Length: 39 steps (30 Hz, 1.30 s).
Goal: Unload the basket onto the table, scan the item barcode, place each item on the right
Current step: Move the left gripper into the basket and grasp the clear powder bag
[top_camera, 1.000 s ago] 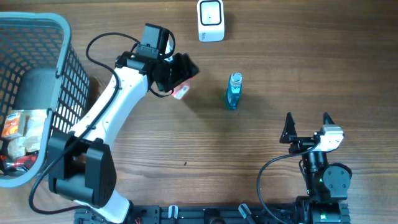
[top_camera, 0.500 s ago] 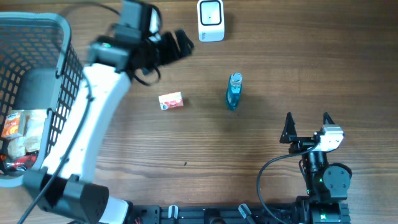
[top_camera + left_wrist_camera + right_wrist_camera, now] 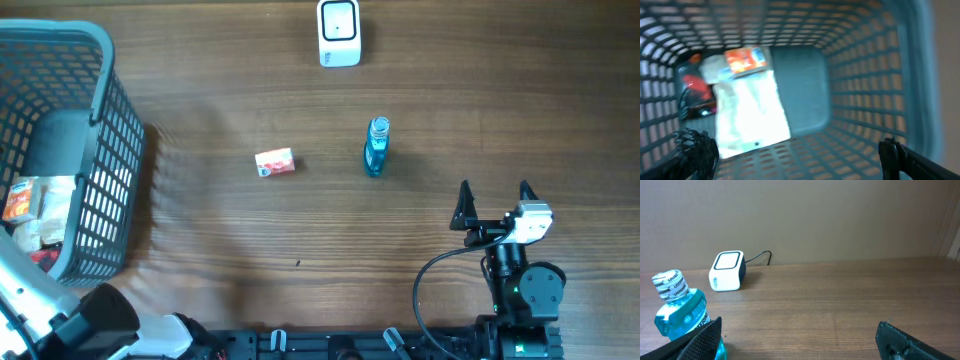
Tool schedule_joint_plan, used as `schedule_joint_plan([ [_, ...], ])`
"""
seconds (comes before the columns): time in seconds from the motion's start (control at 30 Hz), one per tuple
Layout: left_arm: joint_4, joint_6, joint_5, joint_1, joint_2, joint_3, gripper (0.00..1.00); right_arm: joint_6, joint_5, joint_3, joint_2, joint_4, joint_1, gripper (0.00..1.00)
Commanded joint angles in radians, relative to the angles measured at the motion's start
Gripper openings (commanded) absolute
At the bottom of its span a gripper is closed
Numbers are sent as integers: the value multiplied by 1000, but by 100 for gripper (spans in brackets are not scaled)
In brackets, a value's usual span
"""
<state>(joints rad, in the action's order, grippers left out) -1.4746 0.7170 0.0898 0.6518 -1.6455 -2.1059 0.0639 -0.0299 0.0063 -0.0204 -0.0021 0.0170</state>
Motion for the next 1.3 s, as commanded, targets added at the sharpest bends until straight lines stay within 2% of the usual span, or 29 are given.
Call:
schedule_joint_plan([
  [0.0,3,21,27,23,-42,94,100,15,-15,-1,3,3,3,100],
  [0.13,115,24,94,23,-76,247,100,15,-15,-1,3,3,3,100],
  [0.27,123,14,107,20,-121,334,100,15,-15,-1,3,3,3,100],
  [0.37,162,-86,79,3,-122,454,100,14,-15,-1,3,3,3,100],
  [0.5,247,-161,79,-17,-122,616,100,15,-15,-1,3,3,3,100],
  [0.63,368,-162,61,-20,-122,743,100,14,-15,-1,3,3,3,100],
  [0.77,466,-100,66,-20,-122,796,100,14,-15,-1,3,3,3,100],
  [0.83,472,63,137,-19,-122,841,100,14,-15,-1,3,3,3,100],
  [0.9,509,111,131,-19,-122,887,100,14,-15,-1,3,3,3,100],
  [1.07,629,110,106,-19,-122,970,100,14,-15,-1,3,3,3,100],
  [1.13,703,109,35,-19,-122,1011,100,15,-15,-1,3,3,3,100],
  [1.17,731,109,3,-19,-122,1025,97,15,-15,-1,3,3,3,100],
  [1.27,750,109,-4,-19,-122,1032,44,14,-15,-1,3,3,3,100],
])
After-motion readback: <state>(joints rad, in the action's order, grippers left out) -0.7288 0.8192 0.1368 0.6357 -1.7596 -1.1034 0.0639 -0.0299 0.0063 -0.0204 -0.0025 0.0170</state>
